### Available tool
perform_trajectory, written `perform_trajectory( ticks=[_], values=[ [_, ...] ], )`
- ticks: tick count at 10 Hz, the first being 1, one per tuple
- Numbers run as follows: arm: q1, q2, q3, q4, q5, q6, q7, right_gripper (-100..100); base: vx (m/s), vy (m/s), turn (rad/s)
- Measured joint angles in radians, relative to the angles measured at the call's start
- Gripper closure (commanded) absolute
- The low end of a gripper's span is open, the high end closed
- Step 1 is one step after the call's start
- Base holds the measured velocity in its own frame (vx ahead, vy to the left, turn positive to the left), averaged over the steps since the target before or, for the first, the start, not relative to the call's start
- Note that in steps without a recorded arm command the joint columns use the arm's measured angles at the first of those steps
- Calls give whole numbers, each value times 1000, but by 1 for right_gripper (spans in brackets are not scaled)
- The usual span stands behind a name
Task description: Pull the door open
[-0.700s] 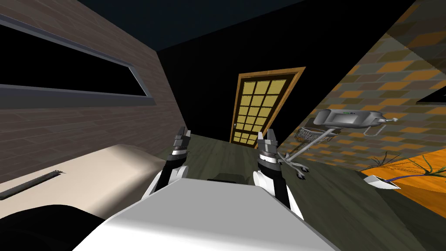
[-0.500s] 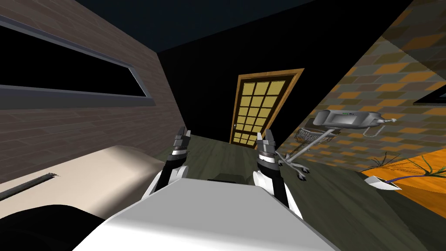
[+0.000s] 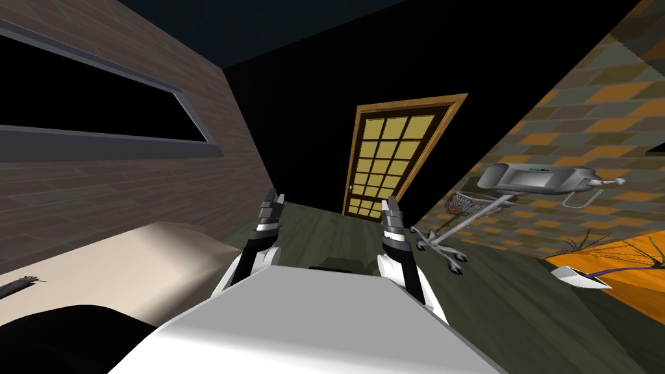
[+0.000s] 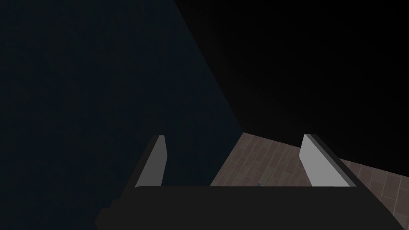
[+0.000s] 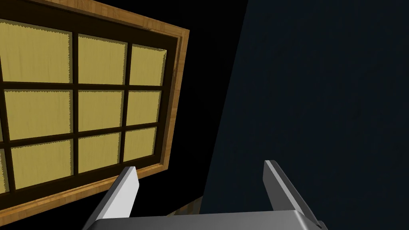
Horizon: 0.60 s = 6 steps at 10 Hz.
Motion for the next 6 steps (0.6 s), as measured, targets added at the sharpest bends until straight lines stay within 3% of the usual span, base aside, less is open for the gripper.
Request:
perform_trajectory(
  ticks=[6],
  values=[
    [-34,-22,-26,103,28,-21,77,-100,96,15,-13]
  ],
)
